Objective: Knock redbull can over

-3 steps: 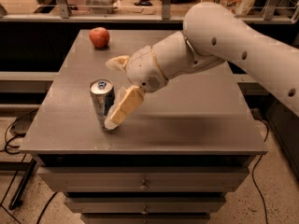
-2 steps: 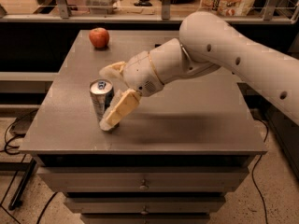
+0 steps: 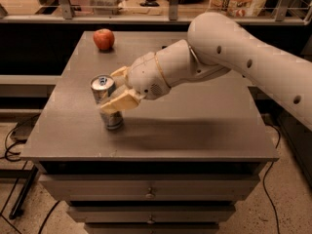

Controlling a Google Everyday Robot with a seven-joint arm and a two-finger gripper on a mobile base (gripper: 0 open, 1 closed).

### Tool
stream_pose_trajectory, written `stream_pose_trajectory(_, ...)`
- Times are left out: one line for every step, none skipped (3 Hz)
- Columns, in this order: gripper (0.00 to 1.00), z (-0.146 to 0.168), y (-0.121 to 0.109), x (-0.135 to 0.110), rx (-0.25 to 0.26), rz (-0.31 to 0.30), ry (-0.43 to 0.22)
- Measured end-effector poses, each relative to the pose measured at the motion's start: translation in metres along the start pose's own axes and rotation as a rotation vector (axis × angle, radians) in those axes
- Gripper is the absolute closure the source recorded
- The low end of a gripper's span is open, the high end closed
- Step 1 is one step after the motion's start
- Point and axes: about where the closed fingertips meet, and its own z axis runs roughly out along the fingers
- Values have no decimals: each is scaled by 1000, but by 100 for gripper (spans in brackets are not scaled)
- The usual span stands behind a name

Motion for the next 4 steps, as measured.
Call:
stream_pose_trajectory(95,-11,-12,-5,20,-21,81)
stream_pose_trajectory(100,-31,-30,-8,47,-43,249)
stream_pose_trajectory(100,-47,-42,4,64,-33,467)
stream_pose_trajectory(84,-54,-47,25,65,-24,688)
